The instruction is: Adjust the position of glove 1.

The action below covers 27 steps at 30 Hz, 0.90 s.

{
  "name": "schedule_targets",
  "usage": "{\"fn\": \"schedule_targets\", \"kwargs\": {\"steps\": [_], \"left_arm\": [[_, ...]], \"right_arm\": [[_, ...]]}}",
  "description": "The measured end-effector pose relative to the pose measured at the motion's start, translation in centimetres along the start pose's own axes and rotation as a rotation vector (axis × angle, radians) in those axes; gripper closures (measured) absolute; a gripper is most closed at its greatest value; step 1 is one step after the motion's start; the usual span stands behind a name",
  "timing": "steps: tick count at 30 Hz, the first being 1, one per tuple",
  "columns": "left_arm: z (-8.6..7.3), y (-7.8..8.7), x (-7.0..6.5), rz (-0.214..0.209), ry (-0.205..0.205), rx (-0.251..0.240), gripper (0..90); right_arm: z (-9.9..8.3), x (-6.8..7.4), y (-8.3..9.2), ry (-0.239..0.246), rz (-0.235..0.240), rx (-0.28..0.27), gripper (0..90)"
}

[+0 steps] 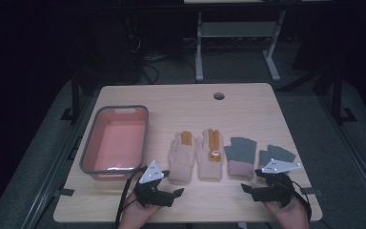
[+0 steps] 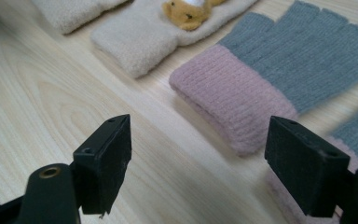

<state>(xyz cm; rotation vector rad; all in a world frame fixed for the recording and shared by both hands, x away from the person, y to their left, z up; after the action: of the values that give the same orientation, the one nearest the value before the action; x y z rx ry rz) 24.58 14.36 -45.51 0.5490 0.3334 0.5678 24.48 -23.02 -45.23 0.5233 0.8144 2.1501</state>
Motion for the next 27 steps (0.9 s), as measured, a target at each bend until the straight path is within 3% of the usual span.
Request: {"fn": "schedule_targets", "kwargs": {"steps": [11, 20, 24, 27], "left_arm": [[0.0, 0.4, 0.1, -0.002, 0.008, -0.017, 18.6], [0.0, 0.9, 0.0, 0.018, -0.003, -0.033, 18.6], [0.0, 1.0, -0.1, 0.009, 0.009, -0.044, 18.6], [0.1, 0.9, -0.3, 0.006, -0.004, -0.041, 18.6]], "right_arm": [[0.8, 0.5, -0.1, 0.016, 0.015, 0.001, 21.0], [3.3, 0.6, -0.1, 0.054, 0.07, 0.051, 19.0], [4.5, 0.6, 0.1, 0.078, 0.073, 0.063, 19.0], [5.5, 0.4, 0.3, 0.099, 0.073, 0.081, 19.0]]}}
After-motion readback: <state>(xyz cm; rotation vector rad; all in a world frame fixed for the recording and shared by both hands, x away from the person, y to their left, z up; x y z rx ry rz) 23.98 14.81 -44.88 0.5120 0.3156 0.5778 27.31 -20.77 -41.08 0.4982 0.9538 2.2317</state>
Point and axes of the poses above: each handheld gripper's, and its own axes: y roughly backward along the jaws, z roughly out of its top, x roughly to its left, the point moved 1 cm from there along -y, roughly forward along the jaws, and after that the axes turned 1 degree about -z, right-handed, at the moved point
